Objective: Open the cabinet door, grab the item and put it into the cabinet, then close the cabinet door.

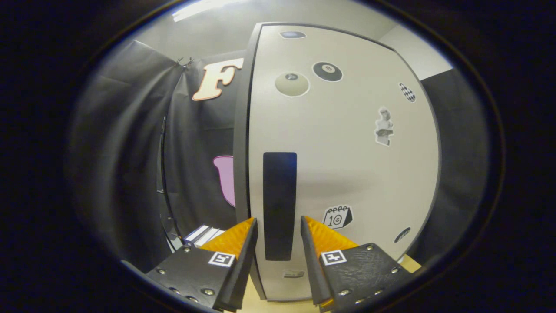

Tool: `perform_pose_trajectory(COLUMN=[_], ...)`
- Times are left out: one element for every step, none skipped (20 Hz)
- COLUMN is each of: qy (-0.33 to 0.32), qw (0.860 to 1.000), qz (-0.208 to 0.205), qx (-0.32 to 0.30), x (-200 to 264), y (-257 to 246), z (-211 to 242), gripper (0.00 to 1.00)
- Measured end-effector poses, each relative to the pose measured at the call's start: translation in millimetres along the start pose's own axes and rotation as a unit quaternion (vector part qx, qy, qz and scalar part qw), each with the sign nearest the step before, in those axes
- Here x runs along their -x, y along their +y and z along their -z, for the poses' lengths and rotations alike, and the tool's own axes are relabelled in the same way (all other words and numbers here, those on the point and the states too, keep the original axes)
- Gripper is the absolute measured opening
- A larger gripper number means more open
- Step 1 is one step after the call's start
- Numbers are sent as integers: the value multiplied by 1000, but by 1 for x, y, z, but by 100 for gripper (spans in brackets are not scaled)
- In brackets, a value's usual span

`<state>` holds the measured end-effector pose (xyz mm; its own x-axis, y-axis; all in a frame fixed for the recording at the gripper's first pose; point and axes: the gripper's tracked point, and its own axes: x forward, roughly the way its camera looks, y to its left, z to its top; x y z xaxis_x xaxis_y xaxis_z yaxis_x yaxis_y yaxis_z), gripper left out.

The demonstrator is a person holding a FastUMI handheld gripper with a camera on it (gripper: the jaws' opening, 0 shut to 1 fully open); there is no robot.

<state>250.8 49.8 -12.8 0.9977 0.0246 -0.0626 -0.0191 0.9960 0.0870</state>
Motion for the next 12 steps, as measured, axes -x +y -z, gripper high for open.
perform_pose_trajectory(qy=[2,-1,-3,-1,2,3,4,2,5,10,11,16], qw=[1000,1000,1000,1000,1000,1000,1000,1000,1000,1000,1000,1000], qz=[-6,-2,-1,1,1,5,5,4,1,0,-1,-1], qx=[-2,-5,-2,-2,-7,-13,-14,-13,-14,-20,-21,-22], x=[-10,-2,-3,-1,-1,0,-3,-1,-2,0,0,3], y=[1,2,2,2,3,4,2,3,3,3,3,2], z=[1,-1,-2,-1,1,-1,0,0,0,1,1,3], gripper=[58,52,47,41,36,36,28,28,28,28,28,28])
